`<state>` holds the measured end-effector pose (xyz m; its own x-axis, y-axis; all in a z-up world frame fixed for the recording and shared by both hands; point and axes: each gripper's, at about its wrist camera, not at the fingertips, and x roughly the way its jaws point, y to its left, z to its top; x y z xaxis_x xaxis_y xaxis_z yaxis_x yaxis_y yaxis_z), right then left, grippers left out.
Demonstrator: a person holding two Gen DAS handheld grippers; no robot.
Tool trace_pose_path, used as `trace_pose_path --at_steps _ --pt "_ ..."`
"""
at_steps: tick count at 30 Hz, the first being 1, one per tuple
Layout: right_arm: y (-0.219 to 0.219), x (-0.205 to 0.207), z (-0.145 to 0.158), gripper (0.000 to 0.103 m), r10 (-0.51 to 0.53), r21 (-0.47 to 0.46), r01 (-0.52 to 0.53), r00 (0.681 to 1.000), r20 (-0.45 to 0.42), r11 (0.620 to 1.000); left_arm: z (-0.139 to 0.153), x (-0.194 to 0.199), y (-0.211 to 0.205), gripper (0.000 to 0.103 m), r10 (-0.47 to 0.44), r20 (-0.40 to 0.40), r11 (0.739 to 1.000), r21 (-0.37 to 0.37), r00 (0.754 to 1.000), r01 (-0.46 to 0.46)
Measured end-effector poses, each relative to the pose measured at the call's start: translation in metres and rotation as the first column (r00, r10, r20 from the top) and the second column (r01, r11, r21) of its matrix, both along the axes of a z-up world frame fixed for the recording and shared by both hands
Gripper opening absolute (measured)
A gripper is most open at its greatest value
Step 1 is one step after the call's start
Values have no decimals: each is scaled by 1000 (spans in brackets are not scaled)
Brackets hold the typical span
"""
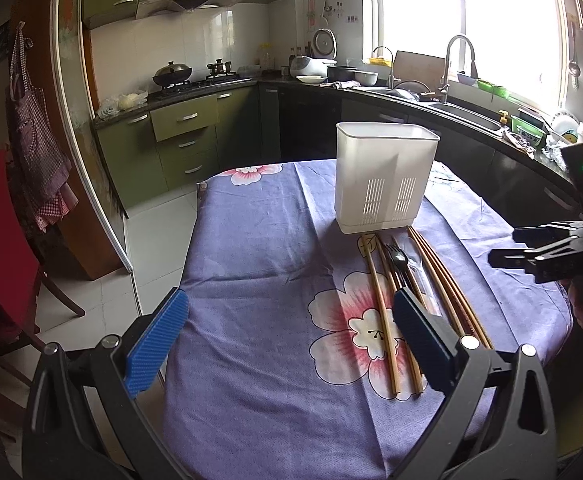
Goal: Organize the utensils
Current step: 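Move the right gripper to the clear plastic spoon and grasp it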
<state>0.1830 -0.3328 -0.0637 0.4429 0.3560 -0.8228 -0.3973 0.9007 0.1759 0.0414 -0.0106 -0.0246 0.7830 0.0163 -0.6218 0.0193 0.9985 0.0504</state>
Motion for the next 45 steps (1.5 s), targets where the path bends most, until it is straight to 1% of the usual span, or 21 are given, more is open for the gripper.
trace_pose_path --at_steps 1,3,4,5,6,7,9,10,11,12,16,19,21,24,32,33,36,39,40,42,45 --pt "6 10 -7 81 5 -1 -5 999 -36 1000 0 0 1 97 1 -3 1000 3 1000 -1" --pt "17 28 -20 67 17 3 -16 994 -111 1000 -2 2 2 97 4 -8 1000 7 1000 -4" --pt "21 35 -27 65 17 2 -17 989 -144 1000 -2 3 3 97 4 -10 1000 6 1000 -4" --pt "24 42 -32 60 7 -5 -8 986 -167 1000 -3 4 4 97 4 -12 1000 5 1000 -4" --pt "27 46 -36 53 0 -14 -3 984 -178 1000 -3 5 6 97 4 -14 1000 5 1000 -4" --pt "31 49 -38 49 -3 -26 -2 983 -184 1000 -4 5 7 97 5 -15 1000 5 1000 -5" --pt "37 54 -43 34 -11 -40 3 981 -195 999 -5 7 9 97 3 -18 1000 3 1000 -3" --pt "40 56 -44 31 -9 -42 1 980 -199 999 -6 7 9 97 2 -18 1000 2 1000 -2" --pt "43 57 -45 25 -8 -45 -1 979 -206 999 -6 8 10 97 2 -19 1000 1 1000 -2" --pt "46 58 -46 22 -8 -54 -4 977 -213 999 -7 9 10 97 1 -20 1000 -1 1000 -1" --pt "56 67 -58 22 -21 -73 1 962 -272 997 -9 9 12 97 -6 -22 1000 -6 1000 6" --pt "61 72 -65 22 -35 -102 6 957 -288 995 -9 7 14 97 -9 -17 1000 -6 1000 9" --pt "66 73 -67 16 -34 -111 2 956 -291 994 -9 6 16 97 -6 -13 1000 -6 1000 6" --pt "76 77 -70 13 -37 -130 -1 956 -290 991 -9 6 20 97 -2 -10 1000 -15 1000 1" --pt "84 83 -73 14 -53 -183 -6 947 -317 983 -9 5 23 97 -7 -10 1000 -12 1000 7" --pt "86 84 -76 15 -54 -198 -12 944 -327 980 -8 5 22 97 -10 -10 1000 -11 1000 9" --pt "93 88 -78 15 -49 -217 -26 942 -333 976 -8 7 17 97 -21 -9 1000 -1 1000 21" --pt "97 90 -78 11 -54 -238 -20 953 -299 971 -6 8 12 97 -33 -8 999 5 999 34" --pt "96 91 -78 11 -49 -222 -19 954 -297 975 -6 9 9 97 -36 -9 999 5 999 36" --pt "92 93 -74 10 -40 -158 -7 955 -294 987 -5 13 5 97 -43 -13 999 5 999 43" --pt "85 98 -57 10 -41 -98 17 970 -240 995 -4 23 -6 97 -55 -25 998 3 998 55"
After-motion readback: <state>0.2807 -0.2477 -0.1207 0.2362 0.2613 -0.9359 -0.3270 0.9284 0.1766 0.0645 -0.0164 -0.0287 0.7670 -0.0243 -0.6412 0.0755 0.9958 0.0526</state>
